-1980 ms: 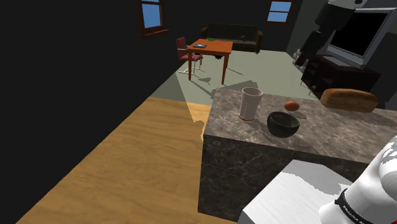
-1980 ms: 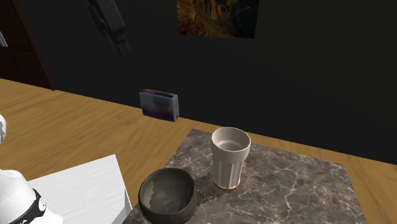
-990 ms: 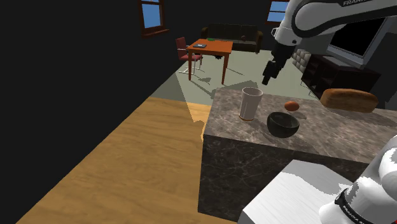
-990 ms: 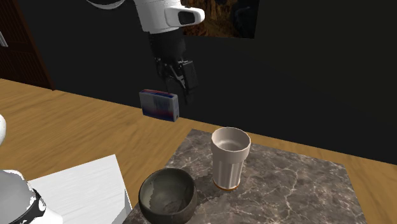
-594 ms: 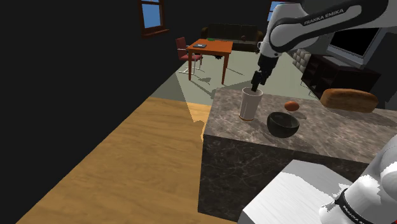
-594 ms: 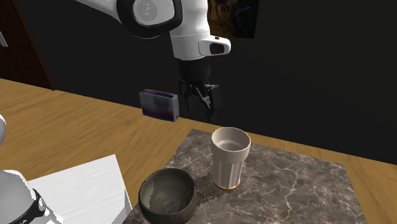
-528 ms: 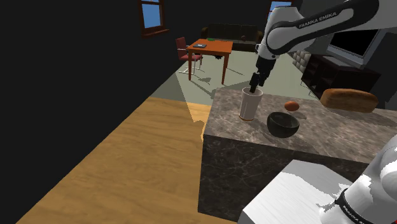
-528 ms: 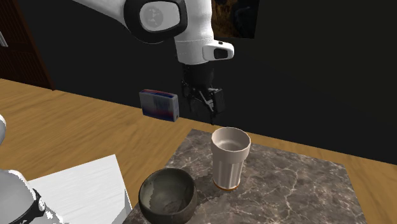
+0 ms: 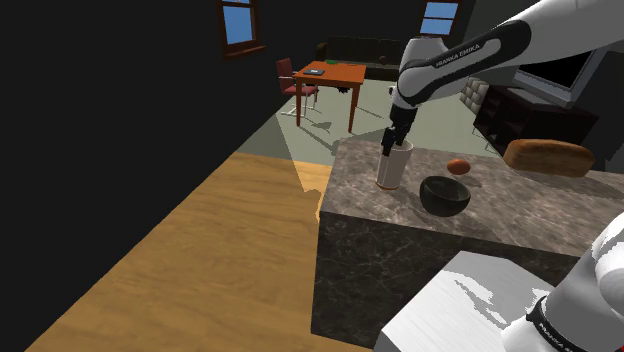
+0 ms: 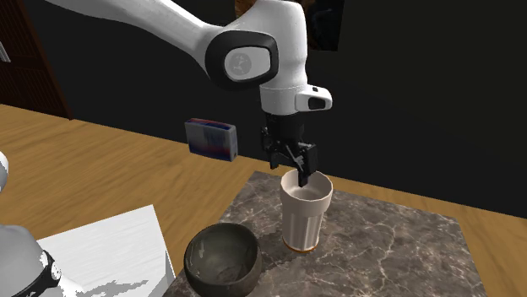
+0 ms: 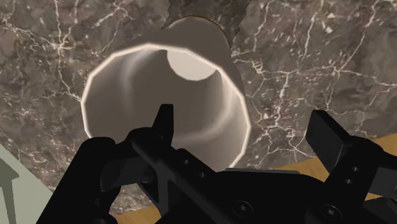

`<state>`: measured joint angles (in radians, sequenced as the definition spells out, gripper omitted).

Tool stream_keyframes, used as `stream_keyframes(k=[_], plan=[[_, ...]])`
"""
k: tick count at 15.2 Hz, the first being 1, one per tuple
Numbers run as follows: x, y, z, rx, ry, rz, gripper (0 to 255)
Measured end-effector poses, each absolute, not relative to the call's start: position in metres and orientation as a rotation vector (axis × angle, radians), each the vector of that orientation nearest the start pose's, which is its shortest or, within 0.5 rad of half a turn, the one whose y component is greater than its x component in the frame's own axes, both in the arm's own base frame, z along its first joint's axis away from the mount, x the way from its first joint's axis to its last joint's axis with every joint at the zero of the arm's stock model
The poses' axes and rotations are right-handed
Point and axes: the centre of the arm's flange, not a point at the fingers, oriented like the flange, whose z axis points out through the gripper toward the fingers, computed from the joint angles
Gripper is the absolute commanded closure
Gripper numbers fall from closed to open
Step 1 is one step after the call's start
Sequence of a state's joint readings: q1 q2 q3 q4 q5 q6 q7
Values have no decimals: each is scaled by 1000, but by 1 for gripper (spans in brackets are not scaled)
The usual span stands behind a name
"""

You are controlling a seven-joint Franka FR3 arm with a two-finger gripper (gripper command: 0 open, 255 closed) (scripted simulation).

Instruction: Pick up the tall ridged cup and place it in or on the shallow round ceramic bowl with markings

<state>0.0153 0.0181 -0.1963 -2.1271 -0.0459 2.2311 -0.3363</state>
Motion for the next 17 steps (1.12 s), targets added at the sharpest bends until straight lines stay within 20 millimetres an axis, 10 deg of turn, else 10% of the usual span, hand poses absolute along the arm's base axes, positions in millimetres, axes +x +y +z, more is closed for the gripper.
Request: stream_keyframes(k=[10,11,17], plan=[[545,-101,385,-3188,-291,-117,0],[545,-101,385,-3188,-291,-117,255],[545,-100,385,-3188,-292,-119,255]])
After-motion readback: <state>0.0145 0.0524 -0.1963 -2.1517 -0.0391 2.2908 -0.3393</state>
